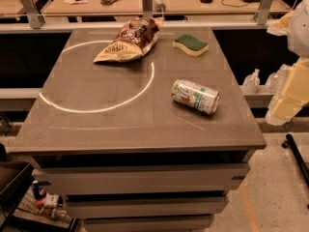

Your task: Place 7up can upright

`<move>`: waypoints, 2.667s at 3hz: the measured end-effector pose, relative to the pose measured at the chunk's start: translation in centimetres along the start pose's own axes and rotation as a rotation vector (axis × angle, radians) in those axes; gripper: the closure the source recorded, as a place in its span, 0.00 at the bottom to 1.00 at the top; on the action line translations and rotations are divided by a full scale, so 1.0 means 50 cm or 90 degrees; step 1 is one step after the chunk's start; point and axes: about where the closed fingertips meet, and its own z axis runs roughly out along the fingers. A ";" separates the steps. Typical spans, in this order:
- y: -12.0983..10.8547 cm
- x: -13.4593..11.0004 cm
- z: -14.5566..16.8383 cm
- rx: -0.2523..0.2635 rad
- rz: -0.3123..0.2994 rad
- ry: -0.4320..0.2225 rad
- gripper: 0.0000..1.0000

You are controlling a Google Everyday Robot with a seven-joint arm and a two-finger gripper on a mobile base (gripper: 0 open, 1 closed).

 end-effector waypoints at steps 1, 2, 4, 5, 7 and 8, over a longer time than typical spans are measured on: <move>-0.001 -0.002 -0.003 0.004 -0.001 -0.001 0.18; -0.001 -0.004 -0.006 0.008 -0.001 -0.002 0.18; -0.001 -0.006 -0.010 0.012 -0.002 -0.004 0.00; -0.038 -0.027 0.018 -0.007 0.010 0.017 0.00; -0.109 -0.084 0.145 -0.082 0.090 0.058 0.00; -0.107 -0.095 0.190 -0.106 0.140 0.059 0.00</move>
Offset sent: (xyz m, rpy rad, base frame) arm 0.0000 0.0000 0.0000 0.0000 0.0000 0.0000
